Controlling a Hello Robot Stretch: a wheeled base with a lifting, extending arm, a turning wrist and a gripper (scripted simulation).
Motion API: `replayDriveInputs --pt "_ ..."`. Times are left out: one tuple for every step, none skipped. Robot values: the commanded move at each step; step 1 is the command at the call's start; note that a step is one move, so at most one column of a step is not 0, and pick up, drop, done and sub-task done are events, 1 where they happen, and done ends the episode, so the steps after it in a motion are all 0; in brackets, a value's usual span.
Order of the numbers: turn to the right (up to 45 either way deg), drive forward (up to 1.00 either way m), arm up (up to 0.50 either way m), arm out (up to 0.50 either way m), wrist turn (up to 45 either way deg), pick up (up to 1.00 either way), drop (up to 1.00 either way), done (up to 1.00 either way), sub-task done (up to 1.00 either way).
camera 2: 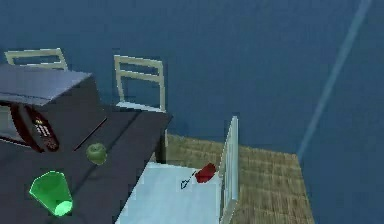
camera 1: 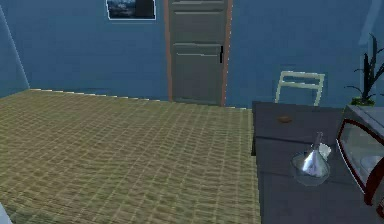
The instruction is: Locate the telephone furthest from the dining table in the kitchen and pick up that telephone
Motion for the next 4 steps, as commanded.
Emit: replayDriveInputs --pt "0.0 0.35 0.00 0.00 0.0 0.00 0.00 0.00 0.00" --pt "21.0 0.00 0.00 0.00 0.0 0.00 0.00 0.00 0.00" --pt "0.0 0.00 0.50 0.00 0.0 0.00 0.00 0.00 0.00" --pt "0.0 0.00 0.06 0.00 0.0 0.00 0.00 0.00 0.00"
